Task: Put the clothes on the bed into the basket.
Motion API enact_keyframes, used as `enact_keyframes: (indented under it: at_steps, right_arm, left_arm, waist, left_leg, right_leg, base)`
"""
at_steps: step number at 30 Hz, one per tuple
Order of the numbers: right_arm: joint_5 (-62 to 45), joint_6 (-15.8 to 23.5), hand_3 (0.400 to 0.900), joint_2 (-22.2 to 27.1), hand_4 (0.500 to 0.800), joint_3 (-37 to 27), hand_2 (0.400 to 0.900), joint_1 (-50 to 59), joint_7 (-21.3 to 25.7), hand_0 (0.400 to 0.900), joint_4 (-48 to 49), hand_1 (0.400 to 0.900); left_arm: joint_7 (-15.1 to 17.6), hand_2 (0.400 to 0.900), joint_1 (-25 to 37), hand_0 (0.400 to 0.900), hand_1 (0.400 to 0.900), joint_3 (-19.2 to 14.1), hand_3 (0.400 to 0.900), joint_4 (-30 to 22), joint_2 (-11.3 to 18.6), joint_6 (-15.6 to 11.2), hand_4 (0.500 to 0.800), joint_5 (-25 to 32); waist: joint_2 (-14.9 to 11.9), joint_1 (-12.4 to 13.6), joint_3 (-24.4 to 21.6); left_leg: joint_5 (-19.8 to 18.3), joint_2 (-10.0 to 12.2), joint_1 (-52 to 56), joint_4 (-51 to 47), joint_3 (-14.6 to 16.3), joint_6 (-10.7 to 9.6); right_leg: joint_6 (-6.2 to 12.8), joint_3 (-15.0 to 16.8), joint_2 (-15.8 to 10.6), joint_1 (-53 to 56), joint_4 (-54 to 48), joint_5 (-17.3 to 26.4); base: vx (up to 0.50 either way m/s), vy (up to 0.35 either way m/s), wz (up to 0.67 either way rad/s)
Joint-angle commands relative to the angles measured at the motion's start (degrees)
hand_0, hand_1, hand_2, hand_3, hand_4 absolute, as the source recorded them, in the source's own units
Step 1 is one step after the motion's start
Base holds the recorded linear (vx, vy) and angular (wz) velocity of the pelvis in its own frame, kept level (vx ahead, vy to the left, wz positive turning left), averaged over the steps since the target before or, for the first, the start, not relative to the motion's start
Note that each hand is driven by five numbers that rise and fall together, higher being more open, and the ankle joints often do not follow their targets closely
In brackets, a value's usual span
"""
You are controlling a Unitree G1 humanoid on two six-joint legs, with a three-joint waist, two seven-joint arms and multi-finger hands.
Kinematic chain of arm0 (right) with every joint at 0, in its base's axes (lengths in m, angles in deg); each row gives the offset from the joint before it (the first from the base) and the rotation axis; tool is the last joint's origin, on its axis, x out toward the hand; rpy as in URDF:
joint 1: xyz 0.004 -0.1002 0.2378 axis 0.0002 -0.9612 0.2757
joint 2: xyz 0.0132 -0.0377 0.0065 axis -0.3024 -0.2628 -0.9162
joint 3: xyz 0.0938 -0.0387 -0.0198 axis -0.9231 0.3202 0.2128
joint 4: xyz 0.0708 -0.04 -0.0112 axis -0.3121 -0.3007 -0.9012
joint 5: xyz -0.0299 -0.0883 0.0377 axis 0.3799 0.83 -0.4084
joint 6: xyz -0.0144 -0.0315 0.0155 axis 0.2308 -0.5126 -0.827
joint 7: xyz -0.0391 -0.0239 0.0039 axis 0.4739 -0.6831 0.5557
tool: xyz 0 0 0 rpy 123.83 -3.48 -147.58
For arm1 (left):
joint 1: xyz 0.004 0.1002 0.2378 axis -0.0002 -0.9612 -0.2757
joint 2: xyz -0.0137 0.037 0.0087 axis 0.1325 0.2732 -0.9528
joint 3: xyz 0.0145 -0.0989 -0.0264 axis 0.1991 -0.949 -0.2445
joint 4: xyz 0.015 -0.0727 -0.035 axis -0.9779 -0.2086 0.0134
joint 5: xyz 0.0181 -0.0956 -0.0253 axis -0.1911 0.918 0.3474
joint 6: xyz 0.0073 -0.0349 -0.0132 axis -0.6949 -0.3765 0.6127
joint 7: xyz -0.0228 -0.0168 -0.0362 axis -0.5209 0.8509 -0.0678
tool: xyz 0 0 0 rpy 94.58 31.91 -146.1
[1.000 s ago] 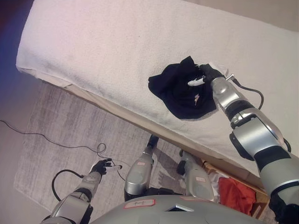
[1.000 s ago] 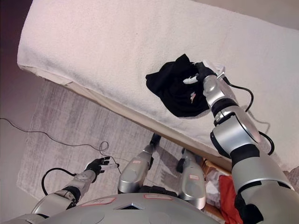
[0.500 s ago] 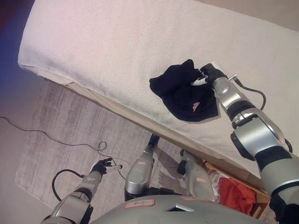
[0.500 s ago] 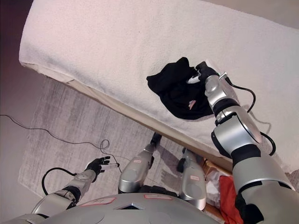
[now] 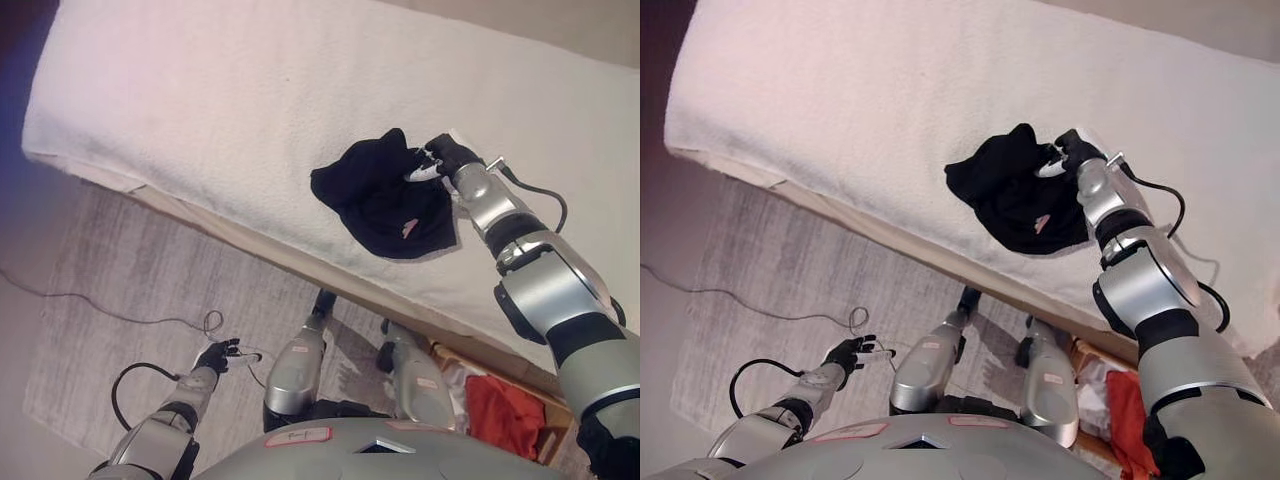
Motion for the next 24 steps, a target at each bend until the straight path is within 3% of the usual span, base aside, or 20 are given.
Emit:
enact_keyframes:
  at_steps: [1,8,14,24]
  right_arm:
    - [-0.04,1.41,0.400,1.57,0.500,3.82,0.400,5.47,0.38,0.400,-0.09,0.400]
    - [1.34,1.37,0.400,4.78,0.500,3.74,0.400,5.25,-1.41,0.400,0.45,0.400]
    - [2.99,1.44,0.400,10.33,0.500,3.79,0.400,5.63,-2.73,0.400,-0.30,0.400]
    - [6.36,1.30,0.400,18.09,0.500,3.63,0.400,5.28,-4.09,0.400,-3.98,0.400]
  left_arm:
    - [0.40,0.900,-1.44,0.900,0.900,0.57,0.900,5.08,3.60,0.65,0.800,-0.93]
    - [-0.55,0.900,-2.02,0.900,0.900,-1.32,0.900,5.91,4.37,0.93,0.800,-1.57]
    - [-1.50,0.900,-2.67,0.900,0.900,-3.10,0.900,7.68,4.56,1.39,0.800,-2.55]
    - [-2.14,0.900,-3.01,0.900,0.900,-4.08,0.900,8.55,4.31,1.76,0.800,-3.42]
  waist:
    - [-5.47,-2.88,-5.53]
    - [-7.43,-5.66,-8.36]
    - [-8.22,-8.60,-11.66]
    - [-8.45,-11.28,-14.52]
  left_leg:
    - [-3.67,-3.14,2.67,-0.69,6.58,5.78]
    - [-5.81,-2.67,7.32,-1.02,12.17,6.40]
    - [-7.11,-2.53,10.63,-1.62,17.19,6.81]
    - [-9.02,-2.81,14.24,-1.15,22.09,7.51]
  right_leg:
    - [2.70,10.06,-2.35,-0.78,4.35,-3.00]
    - [3.33,15.25,-0.93,0.79,3.64,-2.32]
    - [4.46,19.30,0.25,1.89,2.51,-1.21]
    - [5.87,23.79,1.47,3.48,2.49,-0.70]
  base:
    - [0.07,0.064,-0.89]
    - [0.04,0.050,-0.66]
    - [0.03,0.027,-0.50]
    - [0.02,0.021,-0.36]
